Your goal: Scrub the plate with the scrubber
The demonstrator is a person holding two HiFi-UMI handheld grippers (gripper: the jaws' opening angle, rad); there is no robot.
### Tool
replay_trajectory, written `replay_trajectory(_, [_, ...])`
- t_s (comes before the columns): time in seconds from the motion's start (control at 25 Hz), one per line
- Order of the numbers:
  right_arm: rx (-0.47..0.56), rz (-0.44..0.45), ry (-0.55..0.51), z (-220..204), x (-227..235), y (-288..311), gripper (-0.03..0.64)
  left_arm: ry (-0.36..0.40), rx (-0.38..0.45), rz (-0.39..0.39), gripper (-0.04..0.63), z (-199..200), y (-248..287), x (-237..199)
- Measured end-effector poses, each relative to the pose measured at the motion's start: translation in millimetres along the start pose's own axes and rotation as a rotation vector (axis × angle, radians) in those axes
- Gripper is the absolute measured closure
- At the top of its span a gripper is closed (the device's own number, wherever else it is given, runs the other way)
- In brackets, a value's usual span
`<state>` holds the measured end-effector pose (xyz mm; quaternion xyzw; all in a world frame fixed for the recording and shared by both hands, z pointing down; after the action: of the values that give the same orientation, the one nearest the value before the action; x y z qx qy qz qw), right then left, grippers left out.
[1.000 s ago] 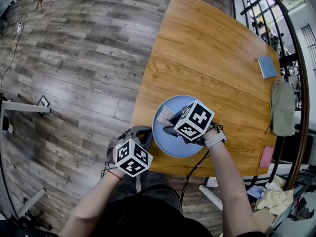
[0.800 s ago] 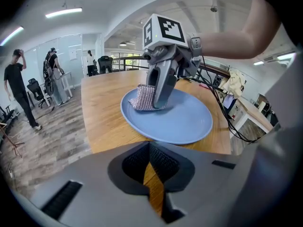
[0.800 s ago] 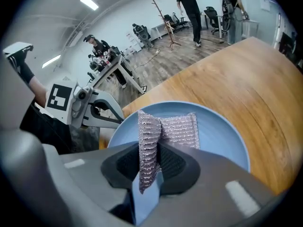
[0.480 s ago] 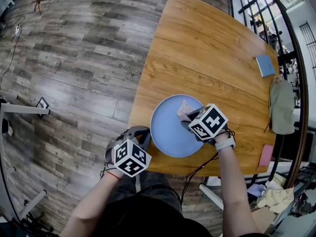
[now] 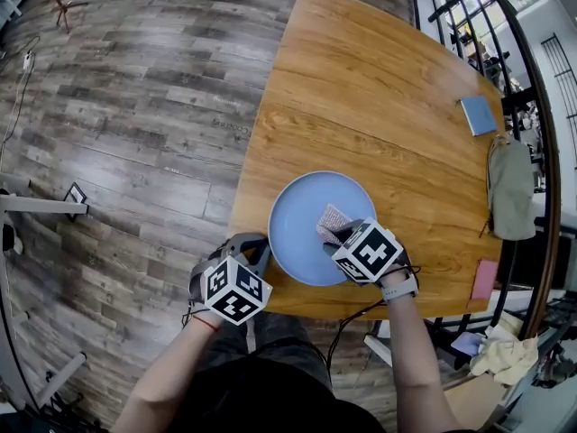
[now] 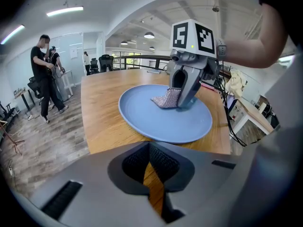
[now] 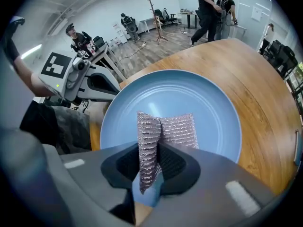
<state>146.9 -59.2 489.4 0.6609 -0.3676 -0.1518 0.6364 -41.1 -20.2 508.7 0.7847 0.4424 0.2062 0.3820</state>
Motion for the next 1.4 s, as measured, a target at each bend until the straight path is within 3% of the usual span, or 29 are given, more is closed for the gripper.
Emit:
replay_trajectory(0.24, [-0.044, -0.002, -0.081, 3.2, -34.2, 12.3, 0.526, -0.016, -0.002, -0.001, 0.598, -3.1, -1.9, 0.8])
replay_trajectory(0.44, [-0.064, 0.060, -0.099, 8.1, -52.5, 17.9, 0.526, -0.018, -0.007, -0.002, 0.598, -3.2, -1.6, 4.3])
replay_trajectory(0.72, [-0.020, 0.267, -0.016, 15.5, -61.0, 29.0, 0.526, 0.011, -0.022, -0.018, 0.598, -0.4, -0.1, 9.9])
replay_trajectory(0.84, [0.036, 0.382, 0.046, 17.9, -61.6, 33.6, 0.529, 0.011, -0.030, -0.029, 0.598, -1.8, 0.7, 12.2])
replay_trajectory(1.08, [0.254, 0.628, 0.206, 13.9, -66.2, 18.0, 0.529, 0.005, -0.044, -0.105, 0.598, -4.4, -1.2, 19.5])
replay_trajectory(1.28, [0.387, 0.669, 0.260, -3.0, -68.1, -5.7, 0.529, -0.034, -0.015, -0.160, 0.598, 1.1, -14.3, 12.0])
replay_trajectory(1.4, [0.508, 0.661, 0.315, -8.5, -59.4, -24.5, 0.531, -0.108, 0.046, -0.193, 0.598, 5.2, -20.3, -6.1])
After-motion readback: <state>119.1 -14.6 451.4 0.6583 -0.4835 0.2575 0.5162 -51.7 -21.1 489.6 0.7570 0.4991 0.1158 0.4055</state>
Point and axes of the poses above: the fingertips, and each gripper's own axes: y forward along the fingers, x to its right, z out of its top, the point moved 8 cm from there along -y, backward along the fingers, and after that the axes turned 7 degrees about y, right-handed, at the moved point
